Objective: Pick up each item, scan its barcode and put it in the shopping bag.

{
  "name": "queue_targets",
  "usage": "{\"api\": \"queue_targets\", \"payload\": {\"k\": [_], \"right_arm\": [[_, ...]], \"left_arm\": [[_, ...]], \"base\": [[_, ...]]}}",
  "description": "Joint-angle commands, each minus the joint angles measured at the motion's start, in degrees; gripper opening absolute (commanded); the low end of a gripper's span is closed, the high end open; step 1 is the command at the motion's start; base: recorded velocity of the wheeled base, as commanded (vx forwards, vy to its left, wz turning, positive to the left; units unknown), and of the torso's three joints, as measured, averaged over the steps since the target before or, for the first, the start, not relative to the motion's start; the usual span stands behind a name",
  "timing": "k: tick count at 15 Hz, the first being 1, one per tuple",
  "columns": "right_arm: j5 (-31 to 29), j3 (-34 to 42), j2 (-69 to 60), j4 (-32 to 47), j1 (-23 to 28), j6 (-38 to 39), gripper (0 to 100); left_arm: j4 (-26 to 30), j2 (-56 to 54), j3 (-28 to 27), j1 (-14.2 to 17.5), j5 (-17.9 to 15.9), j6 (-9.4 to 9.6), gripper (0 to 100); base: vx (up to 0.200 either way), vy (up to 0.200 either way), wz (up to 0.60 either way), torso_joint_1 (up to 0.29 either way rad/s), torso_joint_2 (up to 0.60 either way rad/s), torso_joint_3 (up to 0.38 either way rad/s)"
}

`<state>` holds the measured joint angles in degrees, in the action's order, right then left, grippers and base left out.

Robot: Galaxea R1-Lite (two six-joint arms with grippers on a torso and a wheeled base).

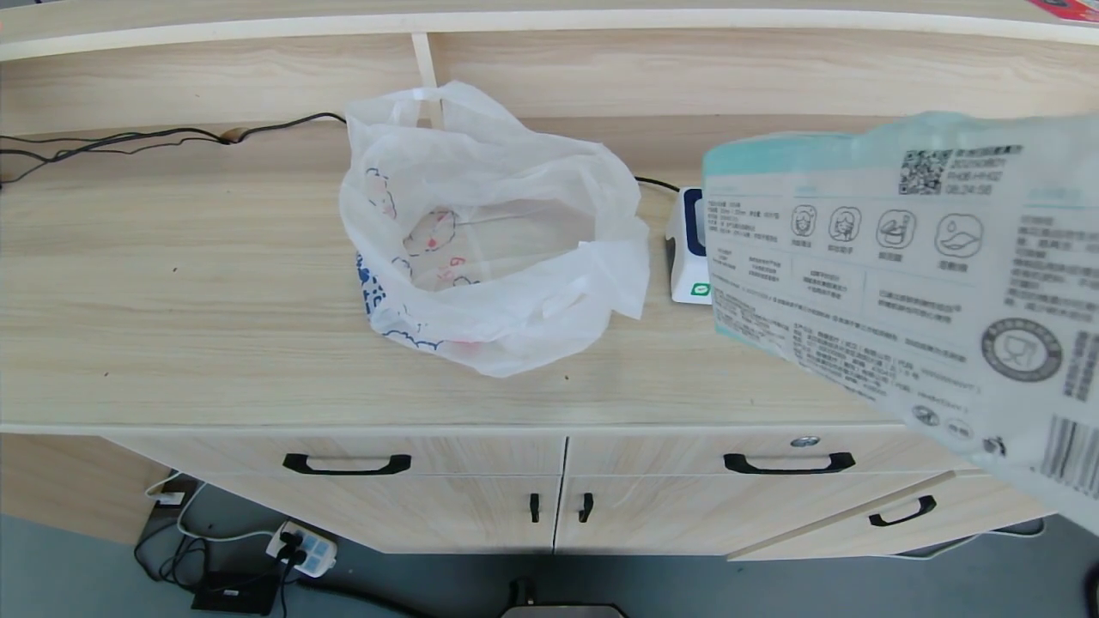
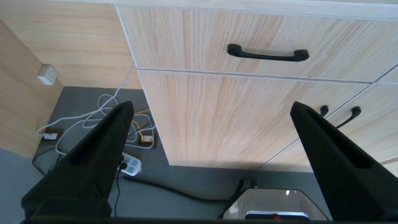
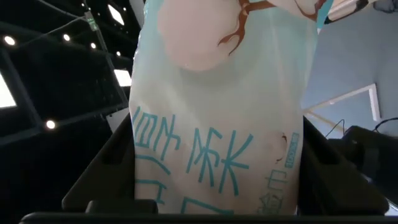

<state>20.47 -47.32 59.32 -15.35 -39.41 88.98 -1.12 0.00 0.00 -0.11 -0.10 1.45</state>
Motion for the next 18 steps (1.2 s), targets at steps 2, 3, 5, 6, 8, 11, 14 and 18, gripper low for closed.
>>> {"api": "queue_targets", "payload": {"k": [2, 3, 5, 6, 8, 11, 14, 18], "right_arm": [[2.6, 0.5, 4.2, -1.1, -0.1, 2.3, 0], [3.9, 0.7, 4.8, -2.5, -0.1, 3.7, 0], [9.4, 0.7, 5.6, -5.1, 0.1, 10.2, 0], [12.7, 0.7, 6.0, -5.8, 0.1, 13.1, 0], [18.1, 0.8, 6.7, -6.0, 0.1, 15.3, 0], [19.5, -0.3, 10.3, -6.0, 0.9, 15.8, 0], [25.3, -2.1, 12.4, -7.6, 1.9, 20.4, 0], [33.3, -1.8, 17.4, -19.2, 5.6, 28.2, 0]], "left_arm": [[0.1, 0.0, 0.0, -0.1, 0.0, 0.22, 100], [0.1, 0.0, 0.0, -0.1, 0.0, 0.22, 100], [0.1, 0.0, 0.0, -0.1, 0.0, 0.13, 100], [0.1, 0.0, 0.0, -0.1, 0.0, 0.13, 100], [0.1, 0.0, 0.0, -0.1, 0.0, 0.22, 100], [0.1, 0.1, 0.0, -0.1, 0.0, 0.22, 100], [0.1, 0.0, 0.0, -0.1, 0.0, 0.22, 100], [0.1, 0.0, 0.0, -0.1, 0.0, 0.22, 100]], "base": [[0.000, 0.000, 0.00, 0.000, 0.00, 0.000], [0.000, 0.000, 0.00, 0.000, 0.00, 0.000], [0.000, 0.000, 0.00, 0.000, 0.00, 0.000], [0.000, 0.000, 0.00, 0.000, 0.00, 0.000], [0.000, 0.000, 0.00, 0.000, 0.00, 0.000], [0.000, 0.000, 0.00, 0.000, 0.00, 0.000], [0.000, 0.000, 0.00, 0.000, 0.00, 0.000], [0.000, 0.000, 0.00, 0.000, 0.00, 0.000]]}}
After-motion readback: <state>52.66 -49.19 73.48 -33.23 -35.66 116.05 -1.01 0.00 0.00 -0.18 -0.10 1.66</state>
